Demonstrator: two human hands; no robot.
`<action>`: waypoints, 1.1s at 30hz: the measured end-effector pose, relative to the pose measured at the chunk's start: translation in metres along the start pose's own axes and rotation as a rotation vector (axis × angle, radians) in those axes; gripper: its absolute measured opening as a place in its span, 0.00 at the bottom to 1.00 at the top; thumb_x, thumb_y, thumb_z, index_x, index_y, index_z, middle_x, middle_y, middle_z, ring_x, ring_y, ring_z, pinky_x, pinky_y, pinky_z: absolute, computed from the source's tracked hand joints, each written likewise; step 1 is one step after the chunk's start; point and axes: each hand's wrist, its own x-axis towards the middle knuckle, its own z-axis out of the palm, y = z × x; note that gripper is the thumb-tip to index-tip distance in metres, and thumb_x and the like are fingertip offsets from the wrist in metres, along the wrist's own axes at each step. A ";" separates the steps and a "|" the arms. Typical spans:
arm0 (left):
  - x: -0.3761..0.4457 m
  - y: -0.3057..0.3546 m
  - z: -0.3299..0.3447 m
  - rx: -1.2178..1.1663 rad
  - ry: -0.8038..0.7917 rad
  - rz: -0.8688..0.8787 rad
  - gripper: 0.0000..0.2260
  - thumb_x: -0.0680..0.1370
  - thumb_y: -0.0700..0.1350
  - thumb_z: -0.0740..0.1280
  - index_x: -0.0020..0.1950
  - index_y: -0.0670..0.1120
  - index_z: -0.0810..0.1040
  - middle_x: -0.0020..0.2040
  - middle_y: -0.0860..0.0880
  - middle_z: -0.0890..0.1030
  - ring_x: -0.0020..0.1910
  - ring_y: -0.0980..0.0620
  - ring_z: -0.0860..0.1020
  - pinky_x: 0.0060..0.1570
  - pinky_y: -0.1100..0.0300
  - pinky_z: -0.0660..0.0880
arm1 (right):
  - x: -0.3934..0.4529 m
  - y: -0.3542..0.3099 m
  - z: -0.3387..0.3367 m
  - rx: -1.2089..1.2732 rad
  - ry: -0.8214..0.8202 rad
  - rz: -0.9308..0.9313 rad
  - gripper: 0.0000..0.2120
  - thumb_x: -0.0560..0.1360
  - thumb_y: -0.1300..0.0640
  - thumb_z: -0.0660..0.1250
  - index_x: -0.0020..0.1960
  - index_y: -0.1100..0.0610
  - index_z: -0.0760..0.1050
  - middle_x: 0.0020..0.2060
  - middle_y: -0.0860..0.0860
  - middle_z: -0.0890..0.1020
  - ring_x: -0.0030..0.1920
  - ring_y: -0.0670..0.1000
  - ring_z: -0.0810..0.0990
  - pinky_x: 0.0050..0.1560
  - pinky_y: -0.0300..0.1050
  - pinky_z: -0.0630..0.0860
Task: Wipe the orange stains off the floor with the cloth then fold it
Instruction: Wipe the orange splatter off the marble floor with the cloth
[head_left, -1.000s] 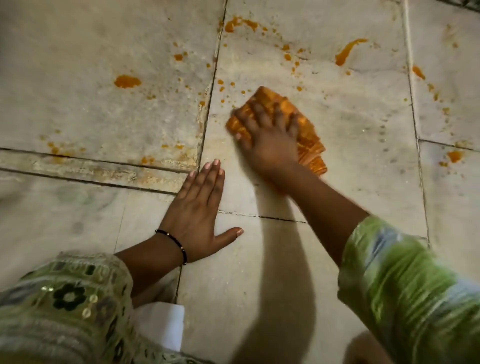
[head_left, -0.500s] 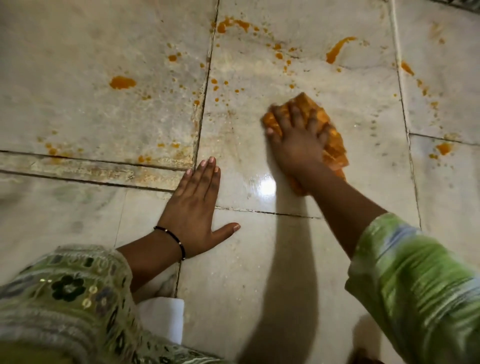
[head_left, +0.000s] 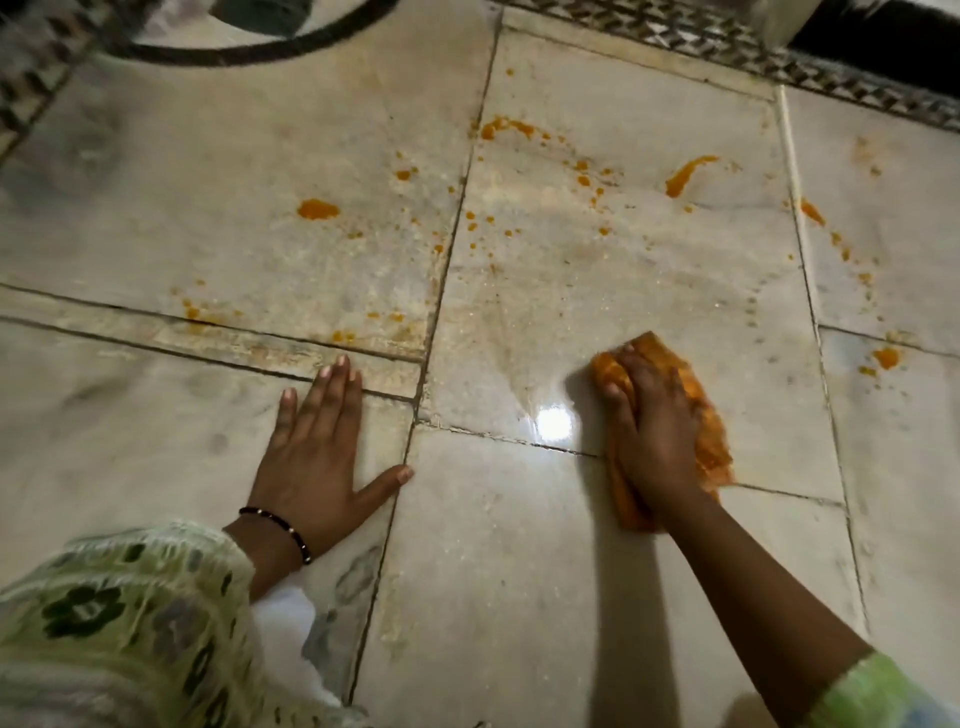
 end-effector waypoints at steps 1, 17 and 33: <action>-0.004 -0.006 -0.003 0.013 0.004 -0.012 0.45 0.73 0.72 0.44 0.77 0.40 0.49 0.78 0.43 0.49 0.76 0.47 0.48 0.72 0.48 0.43 | 0.004 -0.024 0.005 0.133 -0.029 -0.055 0.29 0.76 0.37 0.51 0.71 0.49 0.68 0.70 0.49 0.71 0.71 0.55 0.66 0.70 0.52 0.60; -0.025 -0.077 -0.014 0.070 0.018 -0.220 0.43 0.74 0.70 0.42 0.76 0.38 0.54 0.77 0.40 0.54 0.75 0.44 0.54 0.71 0.52 0.41 | 0.033 -0.079 0.025 0.033 0.110 -0.043 0.26 0.79 0.46 0.56 0.75 0.53 0.62 0.74 0.53 0.65 0.72 0.57 0.64 0.72 0.55 0.60; -0.020 -0.079 -0.008 0.006 0.053 -0.241 0.44 0.73 0.71 0.45 0.77 0.39 0.49 0.78 0.42 0.49 0.76 0.45 0.49 0.73 0.44 0.47 | 0.095 -0.103 0.065 -0.470 -0.212 -0.289 0.31 0.71 0.27 0.35 0.74 0.30 0.43 0.78 0.44 0.43 0.75 0.62 0.35 0.67 0.77 0.41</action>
